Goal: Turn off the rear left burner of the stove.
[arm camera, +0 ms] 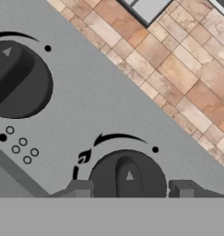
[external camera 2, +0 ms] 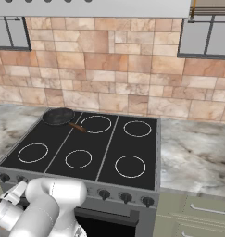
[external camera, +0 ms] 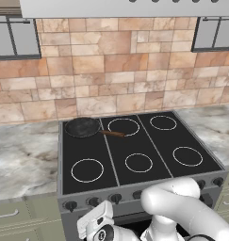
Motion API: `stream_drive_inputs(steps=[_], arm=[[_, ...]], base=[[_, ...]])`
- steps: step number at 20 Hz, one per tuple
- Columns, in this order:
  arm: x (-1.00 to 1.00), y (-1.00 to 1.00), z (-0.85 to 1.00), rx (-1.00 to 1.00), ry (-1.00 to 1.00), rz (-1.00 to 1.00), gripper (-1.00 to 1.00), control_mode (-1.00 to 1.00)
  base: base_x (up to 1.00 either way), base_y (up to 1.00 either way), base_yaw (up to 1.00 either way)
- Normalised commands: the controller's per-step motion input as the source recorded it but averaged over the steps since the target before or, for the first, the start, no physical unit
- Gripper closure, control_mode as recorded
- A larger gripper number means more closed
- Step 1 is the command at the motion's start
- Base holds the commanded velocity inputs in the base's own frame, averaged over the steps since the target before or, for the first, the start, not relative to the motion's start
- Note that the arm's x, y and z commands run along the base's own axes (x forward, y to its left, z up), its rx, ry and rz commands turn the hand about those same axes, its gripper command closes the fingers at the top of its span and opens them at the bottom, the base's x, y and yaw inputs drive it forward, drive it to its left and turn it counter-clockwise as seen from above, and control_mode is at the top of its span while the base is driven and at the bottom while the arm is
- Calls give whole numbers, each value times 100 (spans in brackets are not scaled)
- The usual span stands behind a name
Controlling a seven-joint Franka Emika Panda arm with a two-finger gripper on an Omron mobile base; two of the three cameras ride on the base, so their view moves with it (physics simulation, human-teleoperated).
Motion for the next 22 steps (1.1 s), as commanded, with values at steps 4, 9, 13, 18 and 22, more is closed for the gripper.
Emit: stream_drive_inputs(steps=[4,9,13,18,22], arm=[[20,4,0,0,-1,0,-100,-100],[7,0,8,0,-5,0,-100,-100],[8,0,11,0,-5,0,100,-100],[6,0,9,0,-5,0,100,-100],[0,0,22,0,-4,0,100,-100]], base=[[0,0,0],[0,0,0],[0,0,0],[0,0,0],[0,0,0]])
